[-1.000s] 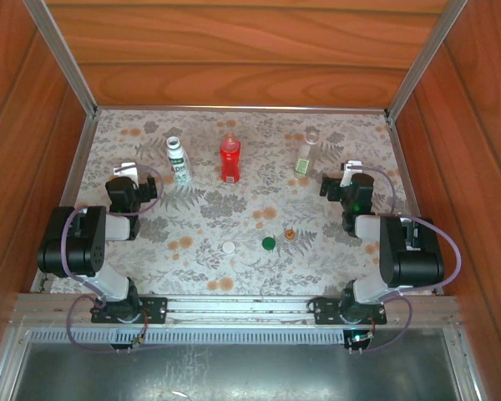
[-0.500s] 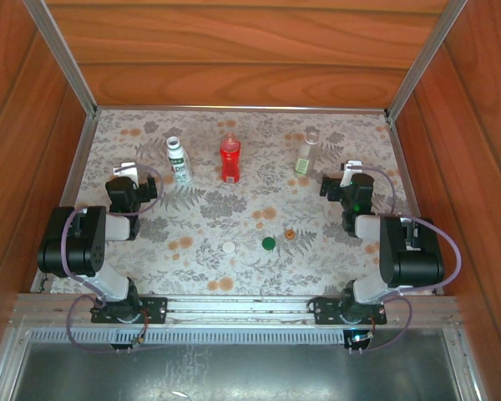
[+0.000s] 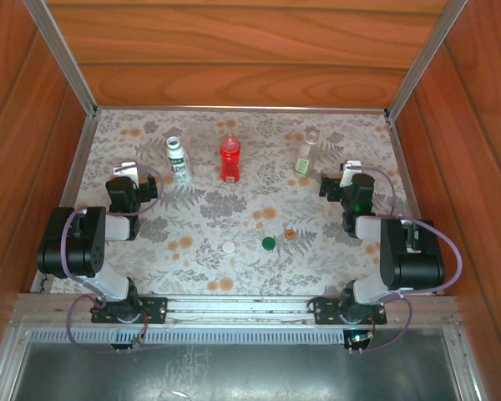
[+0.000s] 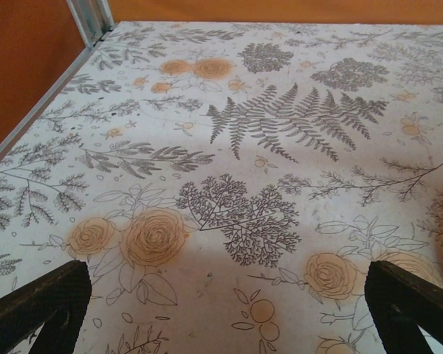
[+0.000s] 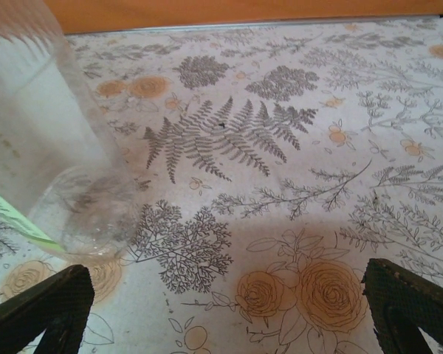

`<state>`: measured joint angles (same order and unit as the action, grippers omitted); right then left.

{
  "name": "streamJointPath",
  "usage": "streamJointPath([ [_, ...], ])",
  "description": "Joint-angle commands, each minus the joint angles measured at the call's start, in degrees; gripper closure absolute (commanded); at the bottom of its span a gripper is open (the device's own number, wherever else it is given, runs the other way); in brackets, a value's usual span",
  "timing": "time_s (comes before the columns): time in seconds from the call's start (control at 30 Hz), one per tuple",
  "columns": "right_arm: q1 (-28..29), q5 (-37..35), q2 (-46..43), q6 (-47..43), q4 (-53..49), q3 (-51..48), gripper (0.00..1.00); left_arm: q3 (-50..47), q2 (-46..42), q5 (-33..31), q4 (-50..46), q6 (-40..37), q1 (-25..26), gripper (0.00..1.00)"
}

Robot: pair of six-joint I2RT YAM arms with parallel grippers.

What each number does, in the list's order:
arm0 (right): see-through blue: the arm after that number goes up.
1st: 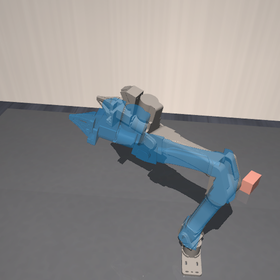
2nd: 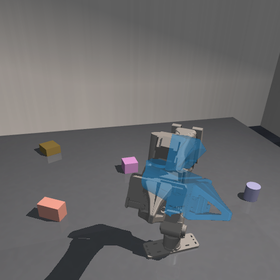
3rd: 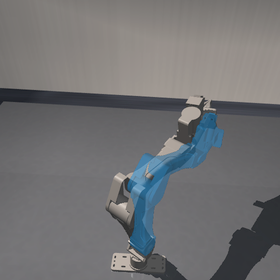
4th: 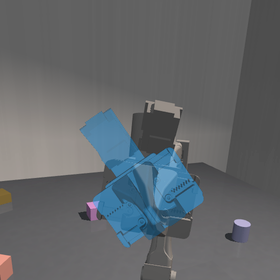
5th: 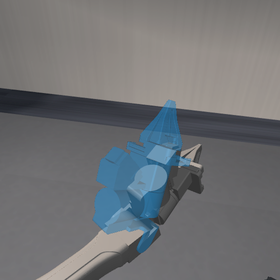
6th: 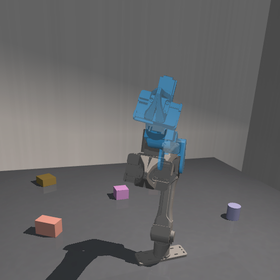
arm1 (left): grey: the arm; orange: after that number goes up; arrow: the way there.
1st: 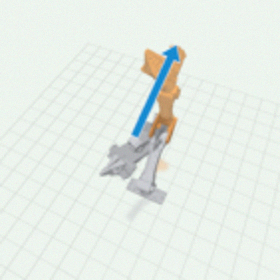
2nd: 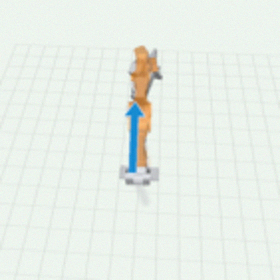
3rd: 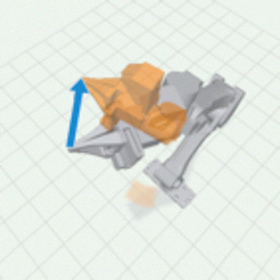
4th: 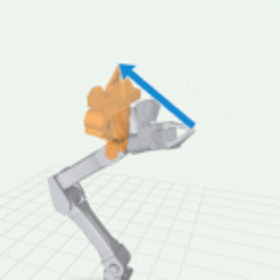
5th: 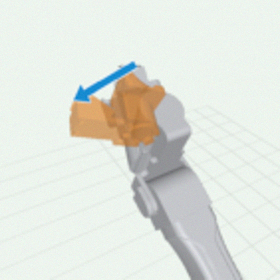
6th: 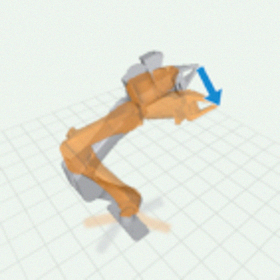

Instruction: Screw on the bottle caps

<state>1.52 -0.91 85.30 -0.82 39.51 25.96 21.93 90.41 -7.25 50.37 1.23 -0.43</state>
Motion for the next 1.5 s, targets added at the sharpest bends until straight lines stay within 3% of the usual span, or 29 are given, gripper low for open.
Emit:
streamJointPath([
  [0.0,0.28,2.47,-8.38,-1.82,-7.28,0.21,0.0,-0.56,-4.4,1.73,0.09,-1.16,0.06,0.0],
  [0.17,0.96,4.49,-20.85,-2.01,-18.31,0.84,0.0,-4.05,-14.16,-2.44,-2.66,-1.22,1.88,0.0],
  [0.33,4.88,6.24,-30.36,-3.42,-28.85,4.54,0.0,-5.59,-25.85,-6.41,-9.38,-5.03,8.51,0.0],
  [0.53,14.61,10.22,-34.06,-5.28,-33.49,9.06,0.0,-3.15,-32.48,4.49,-15.11,-5.85,13.1,0.0],
  [0.73,27.69,21.52,-31.71,-6.04,-34.33,15.24,0.0,1.3,-26.87,13.46,-13.89,-3.07,13.09,0.0],
  [0.97,42.5,17.8,-22.42,-9.9,-31.42,21.49,0.0,3.48,-17.64,13.0,-5.74,-3.69,13.01,0.0],
  [1.23,48.43,17.28,-11.3,-8.05,-25.98,25.69,0.0,7.68,-5.05,14.09,1.65,-2.0,11.95,0.0],
  [1.47,49.77,16.78,-7.55,-7.14,-24.61,26.08,0.0,11.48,3.38,14.62,6.32,0.0,11.51,0.0],
])
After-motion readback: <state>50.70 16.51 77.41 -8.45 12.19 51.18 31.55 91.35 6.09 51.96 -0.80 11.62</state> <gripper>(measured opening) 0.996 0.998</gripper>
